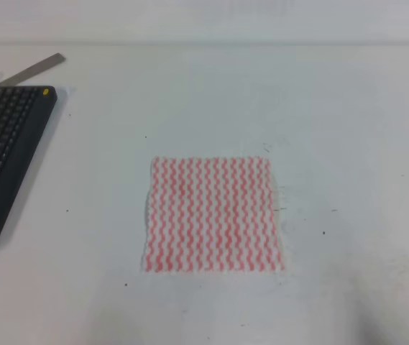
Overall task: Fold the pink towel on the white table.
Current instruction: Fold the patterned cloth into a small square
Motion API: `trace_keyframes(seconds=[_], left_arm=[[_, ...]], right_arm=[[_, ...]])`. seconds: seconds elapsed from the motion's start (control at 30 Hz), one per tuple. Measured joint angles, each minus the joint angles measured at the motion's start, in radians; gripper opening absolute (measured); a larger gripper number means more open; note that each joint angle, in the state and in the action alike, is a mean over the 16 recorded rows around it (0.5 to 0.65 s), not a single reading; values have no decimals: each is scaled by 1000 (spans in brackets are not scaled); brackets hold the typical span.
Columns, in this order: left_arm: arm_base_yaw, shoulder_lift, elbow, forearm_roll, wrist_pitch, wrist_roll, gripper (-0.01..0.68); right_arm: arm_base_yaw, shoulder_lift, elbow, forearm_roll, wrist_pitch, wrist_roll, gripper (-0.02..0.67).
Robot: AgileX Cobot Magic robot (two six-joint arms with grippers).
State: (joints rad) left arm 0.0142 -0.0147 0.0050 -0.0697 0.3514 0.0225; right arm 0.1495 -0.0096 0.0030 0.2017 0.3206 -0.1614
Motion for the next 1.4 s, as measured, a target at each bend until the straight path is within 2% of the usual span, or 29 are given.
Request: trace_keyframes(seconds=[1.4], left_arm=[[-1, -16, 6, 1, -11, -1, -2]], right_arm=[[0, -3, 4, 0, -1, 0, -19]])
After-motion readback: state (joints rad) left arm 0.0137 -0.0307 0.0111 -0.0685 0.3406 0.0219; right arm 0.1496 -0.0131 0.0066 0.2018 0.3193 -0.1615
